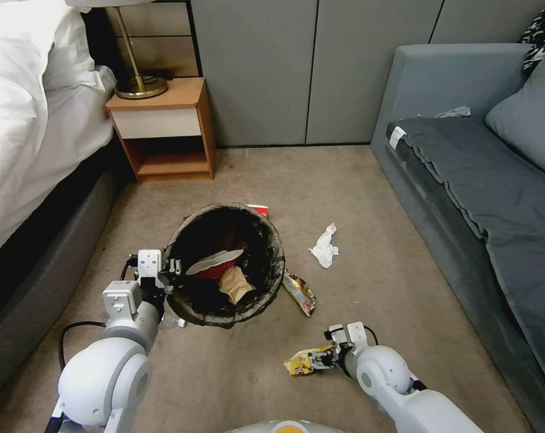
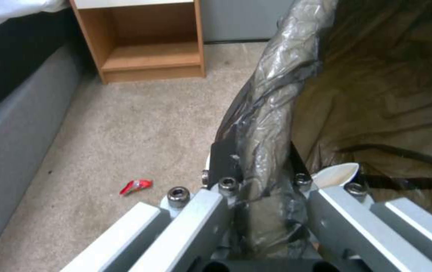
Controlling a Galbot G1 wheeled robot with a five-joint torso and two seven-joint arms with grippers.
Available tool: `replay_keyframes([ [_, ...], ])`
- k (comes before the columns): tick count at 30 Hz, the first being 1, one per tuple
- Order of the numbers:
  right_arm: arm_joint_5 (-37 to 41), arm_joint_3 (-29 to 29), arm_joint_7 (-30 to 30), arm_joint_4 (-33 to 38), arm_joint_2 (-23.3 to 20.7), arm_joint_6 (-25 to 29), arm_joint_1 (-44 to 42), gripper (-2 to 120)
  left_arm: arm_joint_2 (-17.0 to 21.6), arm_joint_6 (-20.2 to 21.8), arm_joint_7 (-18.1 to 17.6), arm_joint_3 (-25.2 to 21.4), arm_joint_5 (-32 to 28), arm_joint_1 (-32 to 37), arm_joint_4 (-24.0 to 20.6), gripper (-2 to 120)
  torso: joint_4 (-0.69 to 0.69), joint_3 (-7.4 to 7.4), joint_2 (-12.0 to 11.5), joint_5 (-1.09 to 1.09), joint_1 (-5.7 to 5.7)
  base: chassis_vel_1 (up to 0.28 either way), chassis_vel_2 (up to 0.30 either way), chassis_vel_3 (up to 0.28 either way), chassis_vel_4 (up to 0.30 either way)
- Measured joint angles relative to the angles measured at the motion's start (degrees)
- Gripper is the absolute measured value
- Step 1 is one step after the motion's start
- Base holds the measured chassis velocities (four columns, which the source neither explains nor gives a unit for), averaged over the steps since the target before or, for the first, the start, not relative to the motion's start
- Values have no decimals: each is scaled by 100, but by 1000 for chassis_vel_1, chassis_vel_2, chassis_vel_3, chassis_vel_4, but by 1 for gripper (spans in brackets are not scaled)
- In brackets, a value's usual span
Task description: Pick up the trash bin, then pick up the garbage from the floor and place it into the trash bin.
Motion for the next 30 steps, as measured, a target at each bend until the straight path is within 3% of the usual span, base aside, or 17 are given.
replay_keyframes([
  [2,844,187,499,139,224,60,-4,100,1,-2,6,-2,4,0,26,0,1,0,0,-1,0,0,0,0,0],
  [11,2017,732,1068,201,694,355,-127,100,-12,-7,12,24,18,-21,55,0,0,0,0,1,0,0,0,0,0],
  [24,2158,1250,1828,58,846,615,-252,100,-14,-26,34,60,34,-29,123,0,0,0,0,0,0,0,0,0,0],
  [30,2332,1383,2520,80,847,886,-269,100,-23,-26,37,118,26,-66,151,0,0,0,0,0,0,0,0,0,0],
])
